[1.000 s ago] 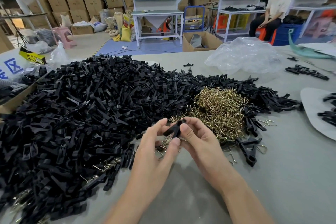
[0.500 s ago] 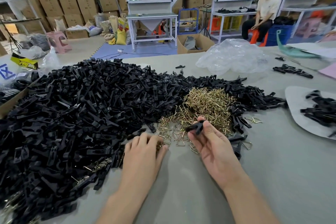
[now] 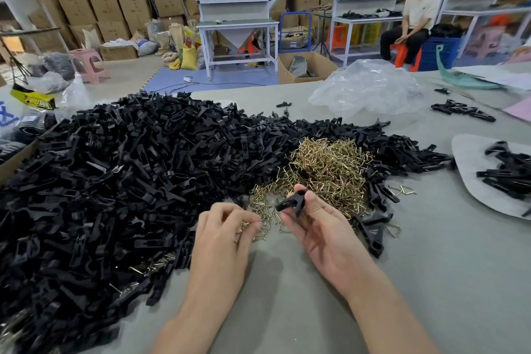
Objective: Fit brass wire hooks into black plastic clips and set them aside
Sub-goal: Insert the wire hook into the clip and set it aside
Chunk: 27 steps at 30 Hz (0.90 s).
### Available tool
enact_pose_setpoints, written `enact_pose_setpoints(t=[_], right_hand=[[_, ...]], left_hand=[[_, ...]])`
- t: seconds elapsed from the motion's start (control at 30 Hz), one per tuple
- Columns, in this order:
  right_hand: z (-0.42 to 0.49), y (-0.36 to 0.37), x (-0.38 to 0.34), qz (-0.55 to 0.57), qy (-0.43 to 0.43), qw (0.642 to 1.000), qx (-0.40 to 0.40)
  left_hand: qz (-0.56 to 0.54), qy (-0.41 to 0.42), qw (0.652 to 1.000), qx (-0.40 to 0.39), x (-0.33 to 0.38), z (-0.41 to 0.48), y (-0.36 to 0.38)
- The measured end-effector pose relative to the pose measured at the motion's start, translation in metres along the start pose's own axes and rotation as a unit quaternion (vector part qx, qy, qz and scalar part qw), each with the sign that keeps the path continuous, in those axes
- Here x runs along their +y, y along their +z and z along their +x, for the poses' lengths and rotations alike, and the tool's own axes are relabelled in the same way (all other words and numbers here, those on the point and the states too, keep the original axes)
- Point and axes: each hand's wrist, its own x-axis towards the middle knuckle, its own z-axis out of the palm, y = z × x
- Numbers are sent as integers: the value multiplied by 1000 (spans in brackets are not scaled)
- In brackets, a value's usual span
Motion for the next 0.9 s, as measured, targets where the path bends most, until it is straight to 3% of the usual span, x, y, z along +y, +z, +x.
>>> enact_pose_setpoints(t=[0.23,0.33,0.47,0.67,0.8,0.9], right_hand=[[3,-3,5,-30,21,999,-27],[2,-4,9,-50,39,997,-45],[1,-3,11,-70,54,994,-57],[1,-3,9,-66,57,994,-59],[-1,-2,10,-69,56,994,-63],[-1,-1,9,-66,58,994,-67]], left_hand=[[-196,-156,968,-16,6,3,-6],[-329,-224,917,-27,10,5,-9],[-425,-263,865,-25,13,7,-8],[-590,-344,730,-32,15,8,-4],[-562,-339,754,-37,18,6,-2],[-502,-316,803,-54,21,4,-2]])
